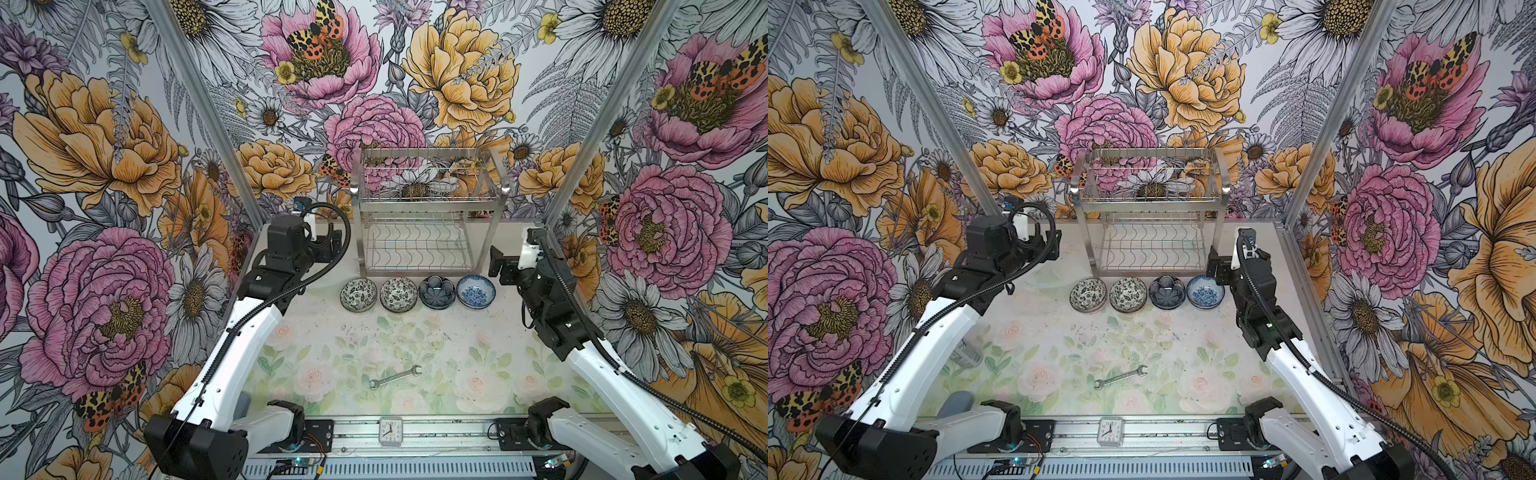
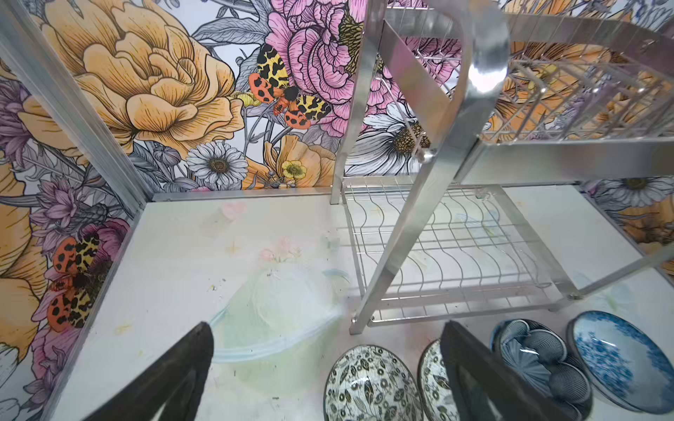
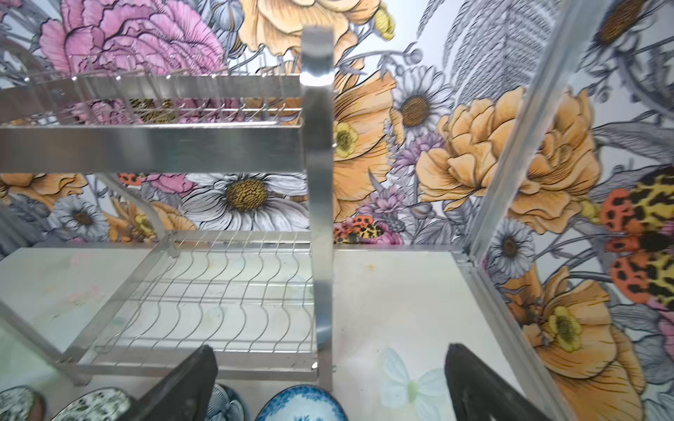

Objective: Load the bowls into the dish rack
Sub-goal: 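Reach the left gripper toward the leaf bowl while the right gripper moves over bowls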

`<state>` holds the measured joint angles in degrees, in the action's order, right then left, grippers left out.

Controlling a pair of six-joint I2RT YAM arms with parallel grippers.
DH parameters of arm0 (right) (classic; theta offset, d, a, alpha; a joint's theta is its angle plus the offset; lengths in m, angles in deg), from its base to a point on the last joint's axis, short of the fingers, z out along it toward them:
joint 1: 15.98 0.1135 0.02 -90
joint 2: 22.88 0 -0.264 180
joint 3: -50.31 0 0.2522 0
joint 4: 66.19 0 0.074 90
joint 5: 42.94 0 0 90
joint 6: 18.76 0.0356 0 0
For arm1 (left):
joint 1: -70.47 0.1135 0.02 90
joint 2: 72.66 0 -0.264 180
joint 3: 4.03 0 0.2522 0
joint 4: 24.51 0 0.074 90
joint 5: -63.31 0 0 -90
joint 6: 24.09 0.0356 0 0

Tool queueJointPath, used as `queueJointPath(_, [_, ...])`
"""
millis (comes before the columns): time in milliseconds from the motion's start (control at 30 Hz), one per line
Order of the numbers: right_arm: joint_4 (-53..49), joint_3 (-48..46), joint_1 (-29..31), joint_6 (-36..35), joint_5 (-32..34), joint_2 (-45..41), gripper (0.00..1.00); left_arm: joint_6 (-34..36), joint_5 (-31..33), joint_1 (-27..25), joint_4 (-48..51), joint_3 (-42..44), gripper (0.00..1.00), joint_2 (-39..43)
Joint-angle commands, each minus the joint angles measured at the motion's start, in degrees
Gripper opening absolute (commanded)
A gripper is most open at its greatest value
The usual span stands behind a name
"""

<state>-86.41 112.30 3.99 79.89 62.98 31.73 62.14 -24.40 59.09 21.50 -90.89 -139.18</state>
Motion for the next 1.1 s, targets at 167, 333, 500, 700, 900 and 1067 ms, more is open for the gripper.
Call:
queueJointPath(167, [-9.14,10.65,11.35,4.62,-4.03,12.67,1.00,0.22,-11.67,6.36,11.03,0.23,0.99,3.30])
queueJointPath(333, [-9.78,18.11,16.22,5.82,-6.01,22.78,1.00,1.21,-10.35,5.43,10.76,2.36,0.99,3.62])
queueJointPath(500, [-9.76,24.38,18.64,8.96,-10.00,32.09,0.99,1.70,-11.07,4.24,10.70,4.32,0.99,3.24])
queueJointPath(700, [-10.31,31.41,22.70,11.82,-13.11,41.98,0.98,2.72,-9.98,3.54,10.74,5.59,0.99,3.26])
queueJointPath(900, [-10.81,35.07,24.41,13.26,-15.21,47.73,0.97,1.76,-8.43,1.82,10.76,6.35,0.98,3.81])
queueJointPath(1067, [-10.82,35.02,24.56,12.74,-14.26,48.42,0.97,-2.77,-5.47,0.41,10.66,8.82,0.99,4.47])
